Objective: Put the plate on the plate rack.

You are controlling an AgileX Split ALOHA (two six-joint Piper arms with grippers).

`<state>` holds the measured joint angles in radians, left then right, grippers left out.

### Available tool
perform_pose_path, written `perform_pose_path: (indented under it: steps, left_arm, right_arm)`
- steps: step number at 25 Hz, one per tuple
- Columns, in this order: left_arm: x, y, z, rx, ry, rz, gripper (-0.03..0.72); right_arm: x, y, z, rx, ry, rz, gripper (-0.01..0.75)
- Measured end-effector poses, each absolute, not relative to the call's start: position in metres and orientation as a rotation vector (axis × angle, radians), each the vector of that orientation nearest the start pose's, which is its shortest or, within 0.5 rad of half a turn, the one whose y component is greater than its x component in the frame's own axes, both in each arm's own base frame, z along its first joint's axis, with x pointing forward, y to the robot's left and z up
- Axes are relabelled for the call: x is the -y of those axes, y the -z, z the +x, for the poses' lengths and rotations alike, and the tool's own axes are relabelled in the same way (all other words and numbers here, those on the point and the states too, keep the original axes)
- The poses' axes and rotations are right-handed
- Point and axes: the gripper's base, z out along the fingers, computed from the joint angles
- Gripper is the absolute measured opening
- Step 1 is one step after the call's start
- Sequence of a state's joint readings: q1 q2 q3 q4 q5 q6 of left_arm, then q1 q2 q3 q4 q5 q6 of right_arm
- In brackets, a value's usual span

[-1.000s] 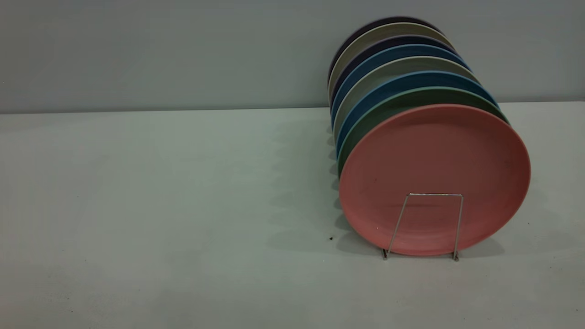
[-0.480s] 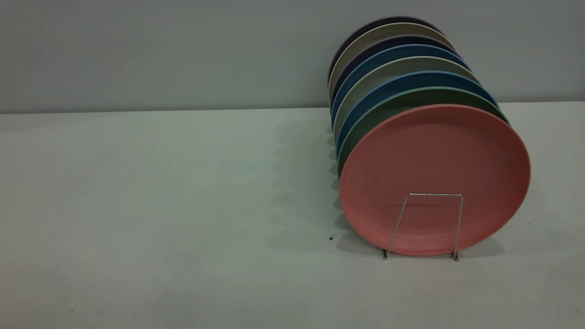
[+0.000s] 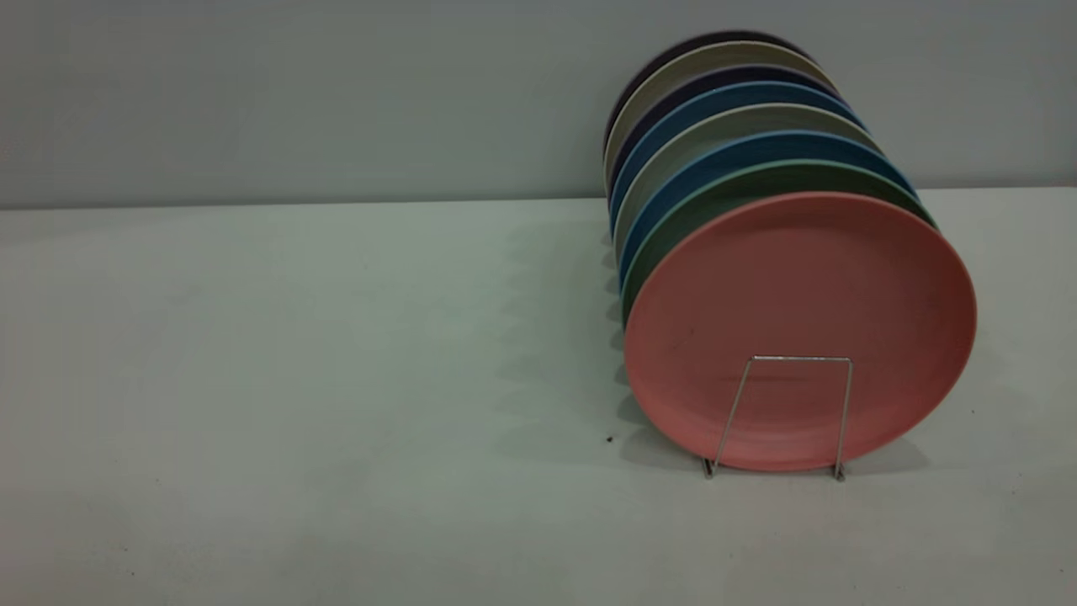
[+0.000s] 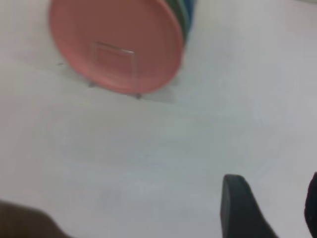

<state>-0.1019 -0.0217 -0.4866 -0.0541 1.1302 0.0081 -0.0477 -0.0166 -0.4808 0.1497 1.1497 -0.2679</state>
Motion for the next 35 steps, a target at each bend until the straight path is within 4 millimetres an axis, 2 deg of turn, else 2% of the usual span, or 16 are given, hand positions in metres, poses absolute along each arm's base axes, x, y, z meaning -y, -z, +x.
perform_pose_path:
  steps: [7,19,35]
  left_arm:
    - [0.0034,-0.268,-0.0101,-2.103,0.122,0.121,0.416]
    - [0.0036,-0.268,-0.01,-2.104,0.106,0.095,0.416]
    - [0.0037,-0.268,-0.0099,-2.104,0.09,0.07,0.416]
  right_arm:
    - [-0.0139,-0.2655,-0.0078,-2.123,0.078,-0.117,0.333]
    - [-0.0133,-0.2655,-0.0091,-2.114,0.022,-0.215,0.333]
    - [-0.013,-0.2655,-0.0094,-2.111,0.007,-0.243,0.333]
